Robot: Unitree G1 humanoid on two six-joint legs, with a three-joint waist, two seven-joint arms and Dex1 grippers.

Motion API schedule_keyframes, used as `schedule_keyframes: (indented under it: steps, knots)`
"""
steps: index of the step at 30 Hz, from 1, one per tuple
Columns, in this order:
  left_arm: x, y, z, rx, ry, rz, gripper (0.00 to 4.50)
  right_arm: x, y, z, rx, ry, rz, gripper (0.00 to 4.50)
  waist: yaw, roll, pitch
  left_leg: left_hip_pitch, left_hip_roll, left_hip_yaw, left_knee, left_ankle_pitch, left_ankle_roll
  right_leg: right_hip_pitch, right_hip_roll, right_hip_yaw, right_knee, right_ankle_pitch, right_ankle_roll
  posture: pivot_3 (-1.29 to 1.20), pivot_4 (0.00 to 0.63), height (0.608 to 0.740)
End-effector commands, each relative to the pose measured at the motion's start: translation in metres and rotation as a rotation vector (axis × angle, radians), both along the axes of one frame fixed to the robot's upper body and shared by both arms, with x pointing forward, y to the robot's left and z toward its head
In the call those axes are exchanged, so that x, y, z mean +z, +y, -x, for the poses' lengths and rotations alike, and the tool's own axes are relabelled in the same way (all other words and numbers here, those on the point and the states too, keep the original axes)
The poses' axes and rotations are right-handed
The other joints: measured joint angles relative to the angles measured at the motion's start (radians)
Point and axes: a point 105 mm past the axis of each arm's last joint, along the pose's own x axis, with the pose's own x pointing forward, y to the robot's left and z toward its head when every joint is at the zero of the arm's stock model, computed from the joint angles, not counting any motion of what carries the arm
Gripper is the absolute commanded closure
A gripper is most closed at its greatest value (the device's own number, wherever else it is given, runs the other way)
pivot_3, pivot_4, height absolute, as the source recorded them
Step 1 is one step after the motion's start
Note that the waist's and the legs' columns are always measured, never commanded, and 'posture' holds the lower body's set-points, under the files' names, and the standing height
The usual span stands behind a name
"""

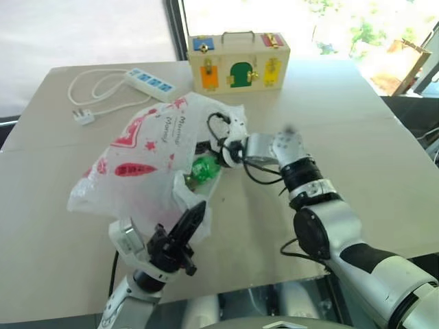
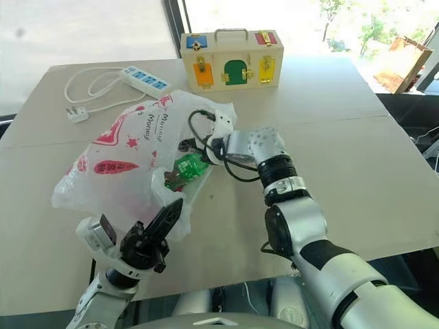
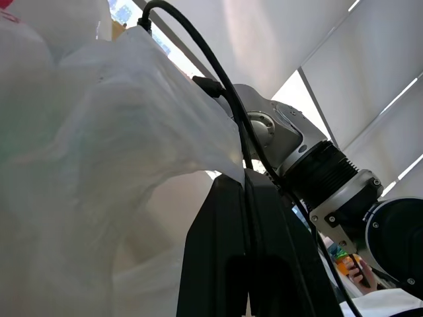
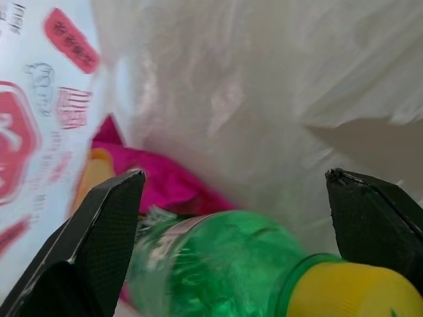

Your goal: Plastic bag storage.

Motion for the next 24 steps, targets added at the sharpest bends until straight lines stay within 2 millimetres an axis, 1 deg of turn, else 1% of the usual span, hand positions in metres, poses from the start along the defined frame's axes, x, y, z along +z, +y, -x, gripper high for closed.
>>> schedule_keyframes:
  steps: [1, 2, 3, 4, 5, 6, 7, 8, 9, 10, 12, 13, 15, 16, 17, 18, 19, 21, 22, 23, 24]
  knots:
    - [0.003, 0.0, 0.001, 0.002, -0.023, 0.001, 4.5, 0.043, 0.065, 0.043, 0.206, -0.025, -0.19, 0.07, 0.002, 0.0, 0.0, 0.0, 0.0, 0.0, 0.0, 0.0, 0.0, 0.0, 0.0, 0.0, 0.0, 0.0, 0.0, 0.0, 0.15, 0.74]
    - [0.003, 0.001, 0.001, 0.001, -0.024, -0.003, 4.5, 0.045, 0.066, 0.043, 0.215, -0.042, -0.197, 0.07, 0.002, -0.001, 0.0, -0.001, 0.0, 0.0, 0.0, 0.0, 0.0, 0.0, 0.0, 0.0, 0.0, 0.0, 0.0, 0.0, 0.15, 0.74]
    - [0.003, 0.001, 0.0, 0.003, -0.024, -0.002, 4.5, 0.047, 0.066, 0.05, 0.254, 0.052, -0.257, 0.07, 0.002, 0.0, 0.0, -0.001, 0.0, 0.0, 0.0, 0.0, 0.0, 0.0, 0.0, 0.0, 0.0, 0.0, 0.0, 0.0, 0.15, 0.74]
    - [0.002, 0.001, 0.0, 0.003, -0.025, -0.003, 4.5, 0.04, 0.06, 0.041, 0.243, -0.084, -0.138, 0.07, 0.002, 0.0, 0.0, 0.0, 0.0, 0.0, 0.0, 0.0, 0.0, 0.0, 0.0, 0.0, 0.0, 0.0, 0.0, 0.0, 0.15, 0.74]
    - [0.002, 0.001, 0.0, 0.004, -0.025, -0.003, 4.5, 0.036, 0.055, 0.035, 0.246, -0.181, -0.053, 0.07, 0.001, 0.0, 0.0, 0.0, 0.0, 0.0, 0.0, 0.0, 0.0, 0.0, 0.0, 0.0, 0.0, 0.0, 0.0, 0.0, 0.15, 0.74]
    - [0.002, 0.001, 0.0, 0.004, -0.025, -0.008, 4.5, 0.029, 0.045, 0.015, 0.132, -0.261, 0.044, 0.07, -0.004, 0.0, 0.0, 0.0, 0.0, 0.0, 0.0, 0.0, 0.0, 0.0, 0.0, 0.0, 0.0, 0.0, 0.0, 0.0, 0.15, 0.74]
    - [0.002, 0.001, -0.001, 0.005, -0.026, -0.005, 4.5, 0.034, 0.046, 0.019, 0.159, -0.21, -0.04, 0.07, -0.002, 0.001, 0.0, 0.0, 0.0, 0.001, 0.0, 0.0, 0.0, -0.001, 0.0, 0.001, 0.0, 0.0, 0.0, 0.0, 0.15, 0.74]
    - [0.001, 0.001, -0.001, 0.005, -0.025, -0.005, 4.5, 0.036, 0.044, 0.019, 0.172, -0.219, -0.052, 0.07, 0.0, 0.0, 0.0, 0.001, 0.0, 0.0, -0.001, 0.0, 0.0, -0.001, 0.0, 0.001, 0.0, 0.0, 0.0, 0.0, 0.15, 0.74]
    - [0.001, 0.001, 0.0, 0.002, -0.023, -0.008, 4.5, 0.04, 0.041, 0.013, 0.137, -0.243, -0.065, 0.07, 0.0, 0.0, 0.0, 0.0, 0.0, 0.0, 0.0, 0.0, 0.0, -0.001, 0.001, 0.0, 0.0, 0.0, 0.0, 0.0, 0.15, 0.74]
    - [0.0, 0.0, 0.0, 0.0, -0.02, -0.005, 4.5, 0.045, 0.043, 0.018, 0.149, -0.133, -0.163, 0.07, 0.001, 0.0, 0.0, 0.0, 0.0, 0.0, 0.0, 0.0, 0.0, -0.001, 0.0, 0.0, 0.0, 0.0, 0.0, 0.0, 0.15, 0.74]
    - [-0.001, -0.001, 0.001, -0.003, -0.016, -0.003, 4.5, 0.07, 0.051, 0.035, 0.22, 0.112, -0.453, 0.07, 0.004, -0.001, 0.0, -0.001, 0.0, 0.0, 0.0, 0.0, 0.0, 0.0, 0.0, 0.0, 0.0, 0.0, 0.0, 0.0, 0.15, 0.74]
    - [-0.002, -0.001, 0.001, -0.005, -0.015, -0.003, 4.5, 0.066, 0.05, 0.035, 0.233, 0.052, -0.395, 0.07, 0.003, 0.0, 0.001, -0.001, 0.0, 0.0, 0.0, 0.0, 0.0, 0.0, 0.0, 0.0, 0.0, 0.0, 0.0, 0.0, 0.15, 0.74]
    - [-0.002, -0.002, 0.001, -0.005, -0.015, -0.002, 4.5, 0.039, 0.035, 0.007, 0.128, -0.322, -0.022, 0.07, -0.002, 0.001, 0.001, 0.0, 0.0, 0.001, 0.0, 0.0, 0.0, 0.0, 0.0, 0.0, 0.0, 0.0, 0.0, 0.0, 0.15, 0.74]
    - [-0.002, -0.001, 0.001, -0.003, -0.015, 0.001, 4.5, 0.033, 0.03, -0.002, 0.072, -0.382, 0.042, 0.07, -0.005, 0.001, 0.0, 0.0, 0.0, 0.001, -0.001, 0.0, 0.0, -0.001, 0.0, 0.001, -0.001, 0.0, 0.0, 0.0, 0.15, 0.74]
    - [-0.002, -0.001, 0.001, 0.0, -0.015, 0.002, 4.5, 0.032, 0.031, -0.002, -0.011, -0.169, -0.098, 0.07, -0.004, 0.0, 0.0, 0.001, 0.0, 0.001, -0.001, 0.0, 0.0, -0.001, 0.001, 0.002, -0.001, 0.0, 0.0, 0.0, 0.15, 0.74]
    - [-0.003, -0.001, 0.001, 0.001, -0.014, 0.003, 4.5, 0.043, 0.044, 0.013, 0.016, 0.101, -0.337, 0.07, 0.003, 0.0, 0.0, 0.001, 0.0, 0.001, -0.002, 0.0, 0.0, -0.001, 0.001, 0.001, 0.0, 0.0, 0.0, 0.0, 0.15, 0.74]
    - [-0.003, 0.0, 0.001, 0.003, -0.013, 0.004, 4.5, 0.058, 0.052, 0.026, 0.081, 0.266, -0.504, 0.07, 0.011, -0.002, 0.0, 0.0, 0.0, 0.0, -0.002, 0.0, 0.0, -0.001, 0.001, 0.0, 0.0, 0.0, 0.0, 0.0, 0.15, 0.74]
    - [-0.004, 0.0, 0.002, 0.004, -0.011, 0.002, 4.5, 0.053, 0.043, 0.02, 0.111, -0.038, -0.279, 0.07, 0.009, 0.0, 0.002, 0.0, 0.001, 0.0, 0.0, 0.0, 0.0, 0.001, 0.0, -0.001, 0.0, 0.0, 0.0, 0.0, 0.15, 0.74]
    - [-0.004, 0.0, 0.002, 0.006, -0.01, 0.002, 4.5, 0.04, 0.034, 0.011, 0.091, -0.196, -0.111, 0.07, 0.001, 0.002, 0.003, -0.002, 0.0, 0.001, 0.0, 0.0, 0.0, -0.001, 0.0, 0.0, 0.0, 0.0, 0.0, 0.0, 0.15, 0.74]
    - [-0.004, 0.0, 0.002, 0.007, -0.01, 0.002, 4.5, 0.032, 0.028, 0.006, 0.085, -0.292, -0.013, 0.07, -0.002, 0.002, 0.002, -0.001, 0.0, 0.001, 0.0, 0.0, 0.0, -0.001, 0.0, 0.001, 0.0, 0.0, 0.0, 0.0, 0.15, 0.74]
    - [-0.004, 0.0, 0.002, 0.008, -0.01, 0.002, 4.5, 0.027, 0.024, 0.002, 0.071, -0.314, 0.012, 0.07, -0.003, 0.001, 0.001, 0.0, 0.0, 0.002, 0.0, 0.0, 0.0, -0.001, 0.0, 0.002, 0.0, 0.0, 0.0, 0.0, 0.15, 0.74]
